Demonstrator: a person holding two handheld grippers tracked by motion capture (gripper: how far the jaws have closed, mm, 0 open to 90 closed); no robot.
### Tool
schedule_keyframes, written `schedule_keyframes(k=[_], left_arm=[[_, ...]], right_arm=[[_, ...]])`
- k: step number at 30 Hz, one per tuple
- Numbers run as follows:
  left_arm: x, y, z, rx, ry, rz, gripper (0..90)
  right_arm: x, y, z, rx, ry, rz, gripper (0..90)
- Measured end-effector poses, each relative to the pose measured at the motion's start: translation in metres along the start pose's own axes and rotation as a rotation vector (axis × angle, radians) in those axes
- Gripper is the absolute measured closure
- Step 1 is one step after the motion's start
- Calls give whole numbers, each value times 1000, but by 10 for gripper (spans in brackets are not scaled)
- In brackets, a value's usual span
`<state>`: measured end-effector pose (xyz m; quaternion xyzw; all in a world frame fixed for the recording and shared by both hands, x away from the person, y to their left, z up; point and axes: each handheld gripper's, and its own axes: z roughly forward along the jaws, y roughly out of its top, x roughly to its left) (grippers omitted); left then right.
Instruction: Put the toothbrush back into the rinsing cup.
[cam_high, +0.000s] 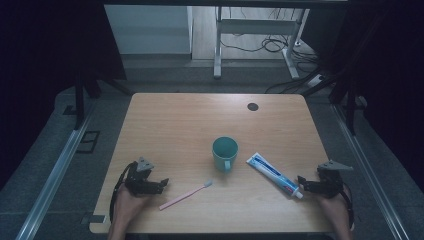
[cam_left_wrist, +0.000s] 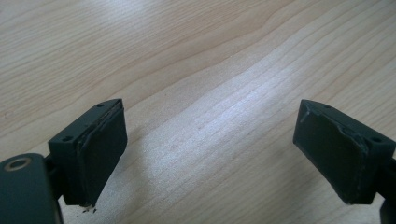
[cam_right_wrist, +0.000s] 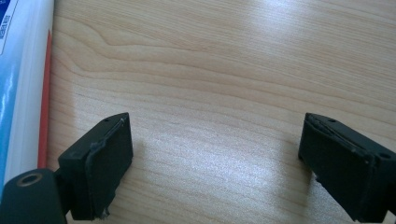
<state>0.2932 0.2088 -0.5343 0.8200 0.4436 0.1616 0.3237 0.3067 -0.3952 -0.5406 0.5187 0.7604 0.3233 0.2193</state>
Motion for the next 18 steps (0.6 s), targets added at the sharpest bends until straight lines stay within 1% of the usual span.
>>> schedule_keyframes(k=[3, 7, 12, 14, 18], left_arm=[[0, 1, -1, 3, 0, 7, 102], [0, 2, -5, 14, -4, 20, 133], [0, 4, -9, 20, -20, 26, 138], [-1, 5, -12, 32, -29, 35, 138], [-3, 7, -15, 44, -32, 44, 138]], right_arm=[[0, 0, 0, 0, 0, 1, 97], [0, 0, 0, -1, 0, 0, 97], [0, 0, 0, -1, -1, 0, 97], [0, 0, 0, -1, -1, 0, 97], [0, 0, 0, -1, -2, 1, 97]])
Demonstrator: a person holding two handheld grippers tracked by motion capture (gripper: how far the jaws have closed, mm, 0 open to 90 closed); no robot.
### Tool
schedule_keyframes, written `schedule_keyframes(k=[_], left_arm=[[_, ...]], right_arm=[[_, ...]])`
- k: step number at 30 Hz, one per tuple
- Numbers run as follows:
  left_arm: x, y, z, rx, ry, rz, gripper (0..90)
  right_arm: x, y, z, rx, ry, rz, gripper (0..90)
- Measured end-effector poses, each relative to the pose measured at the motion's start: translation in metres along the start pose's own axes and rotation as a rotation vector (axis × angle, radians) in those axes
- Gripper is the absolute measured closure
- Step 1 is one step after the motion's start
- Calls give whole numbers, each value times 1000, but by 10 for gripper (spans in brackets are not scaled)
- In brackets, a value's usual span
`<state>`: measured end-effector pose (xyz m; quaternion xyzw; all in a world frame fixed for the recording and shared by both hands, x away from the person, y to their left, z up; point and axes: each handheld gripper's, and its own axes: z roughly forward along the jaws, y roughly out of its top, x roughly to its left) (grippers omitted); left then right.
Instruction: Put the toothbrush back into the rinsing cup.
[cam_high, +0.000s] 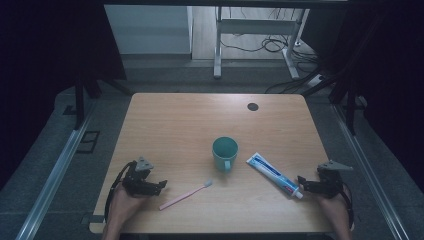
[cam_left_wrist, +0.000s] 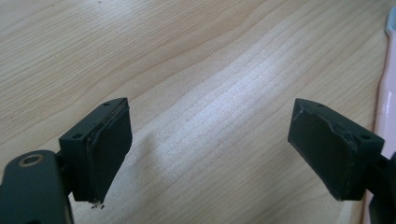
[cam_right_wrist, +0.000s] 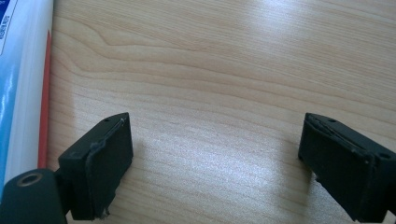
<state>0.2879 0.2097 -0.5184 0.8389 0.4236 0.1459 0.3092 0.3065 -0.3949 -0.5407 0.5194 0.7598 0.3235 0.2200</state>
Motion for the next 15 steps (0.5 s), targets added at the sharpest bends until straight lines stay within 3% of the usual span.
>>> schedule_keyframes(k=[15], left_arm=[[-6, 8, -13, 85, -40, 60, 140]], right_arm=[[0, 0, 0, -1, 0, -2, 97]])
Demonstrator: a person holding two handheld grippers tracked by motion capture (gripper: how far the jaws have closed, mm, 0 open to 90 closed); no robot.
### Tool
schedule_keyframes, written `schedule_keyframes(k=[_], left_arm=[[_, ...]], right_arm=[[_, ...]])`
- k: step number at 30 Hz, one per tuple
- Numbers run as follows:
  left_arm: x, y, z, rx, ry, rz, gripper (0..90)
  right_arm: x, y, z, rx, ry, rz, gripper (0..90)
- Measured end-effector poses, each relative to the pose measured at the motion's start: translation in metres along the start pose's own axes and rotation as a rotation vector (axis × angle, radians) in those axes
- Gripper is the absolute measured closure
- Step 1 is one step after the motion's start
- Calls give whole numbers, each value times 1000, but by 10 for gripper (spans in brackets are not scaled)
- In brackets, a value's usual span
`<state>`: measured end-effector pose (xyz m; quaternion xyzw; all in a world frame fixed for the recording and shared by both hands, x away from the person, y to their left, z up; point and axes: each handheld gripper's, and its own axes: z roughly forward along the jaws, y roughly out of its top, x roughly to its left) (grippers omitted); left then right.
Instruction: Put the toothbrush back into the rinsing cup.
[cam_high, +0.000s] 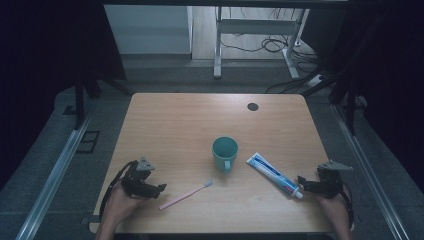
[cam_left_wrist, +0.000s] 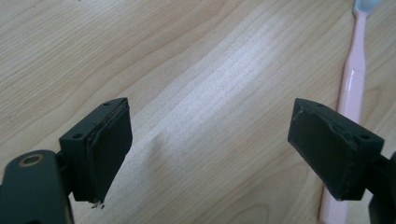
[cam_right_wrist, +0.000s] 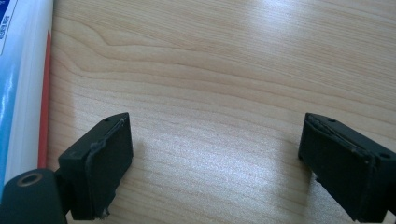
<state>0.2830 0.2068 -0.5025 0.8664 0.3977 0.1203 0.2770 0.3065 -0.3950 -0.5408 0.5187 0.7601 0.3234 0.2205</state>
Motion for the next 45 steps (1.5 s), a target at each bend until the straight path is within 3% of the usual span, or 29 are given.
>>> schedule_keyframes(k=[21, 30, 44, 45], left_arm=[[-11, 15, -6, 137, -52, 84, 143], [-24, 28, -5, 210, -60, 157, 153], [-39, 46, 3, 323, -86, 222, 190], [-40, 48, 4, 343, -87, 245, 196]], right_arm=[[0, 0, 0, 0, -1, 2, 97], [0, 0, 0, 1, -1, 3, 97], [0, 0, 0, 2, -1, 3, 97], [0, 0, 0, 2, -1, 3, 97]])
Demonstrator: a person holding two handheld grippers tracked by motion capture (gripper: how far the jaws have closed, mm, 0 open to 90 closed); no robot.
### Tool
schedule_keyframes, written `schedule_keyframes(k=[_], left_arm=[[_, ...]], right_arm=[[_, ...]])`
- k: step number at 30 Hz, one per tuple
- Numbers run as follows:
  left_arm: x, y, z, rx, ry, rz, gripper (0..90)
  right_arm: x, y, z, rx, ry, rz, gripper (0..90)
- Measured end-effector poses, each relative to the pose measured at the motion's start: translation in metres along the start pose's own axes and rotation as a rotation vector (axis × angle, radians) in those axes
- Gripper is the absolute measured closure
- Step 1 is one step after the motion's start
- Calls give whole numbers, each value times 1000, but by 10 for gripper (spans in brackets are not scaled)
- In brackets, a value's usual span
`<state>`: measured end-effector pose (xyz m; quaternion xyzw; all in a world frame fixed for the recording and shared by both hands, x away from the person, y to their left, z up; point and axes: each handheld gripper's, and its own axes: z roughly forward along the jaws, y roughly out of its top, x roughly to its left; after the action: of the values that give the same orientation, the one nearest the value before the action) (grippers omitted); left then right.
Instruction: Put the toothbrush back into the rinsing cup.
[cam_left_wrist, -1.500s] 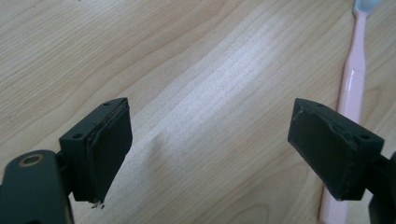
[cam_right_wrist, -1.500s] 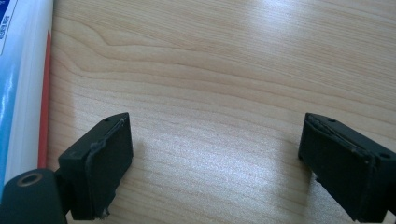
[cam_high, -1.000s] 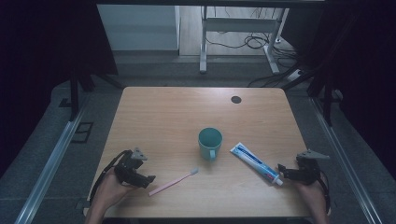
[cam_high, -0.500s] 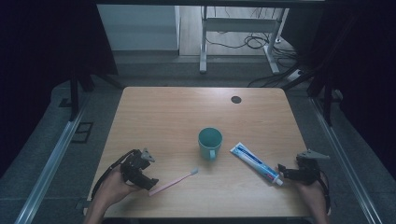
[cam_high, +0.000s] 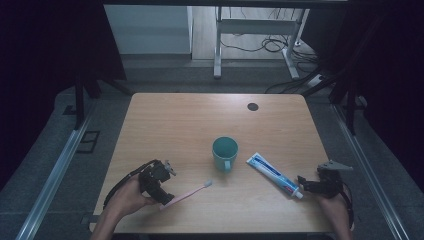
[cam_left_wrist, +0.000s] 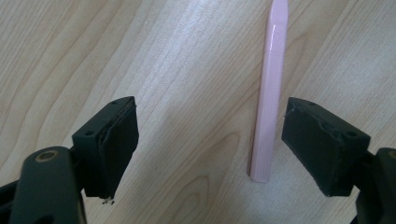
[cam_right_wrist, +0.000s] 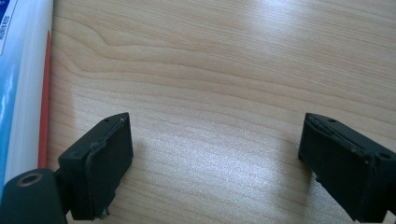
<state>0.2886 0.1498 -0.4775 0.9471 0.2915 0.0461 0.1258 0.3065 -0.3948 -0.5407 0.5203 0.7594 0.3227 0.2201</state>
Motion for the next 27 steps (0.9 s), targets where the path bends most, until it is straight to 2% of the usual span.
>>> schedule_keyframes(k=[11, 27], left_arm=[[-6, 14, 1, 54, -10, 34, 236], [-16, 36, 7, 122, -41, 59, 380]], right_arm=[[0, 0, 0, -1, 0, 0, 97], [0, 0, 0, -1, 0, 0, 97]])
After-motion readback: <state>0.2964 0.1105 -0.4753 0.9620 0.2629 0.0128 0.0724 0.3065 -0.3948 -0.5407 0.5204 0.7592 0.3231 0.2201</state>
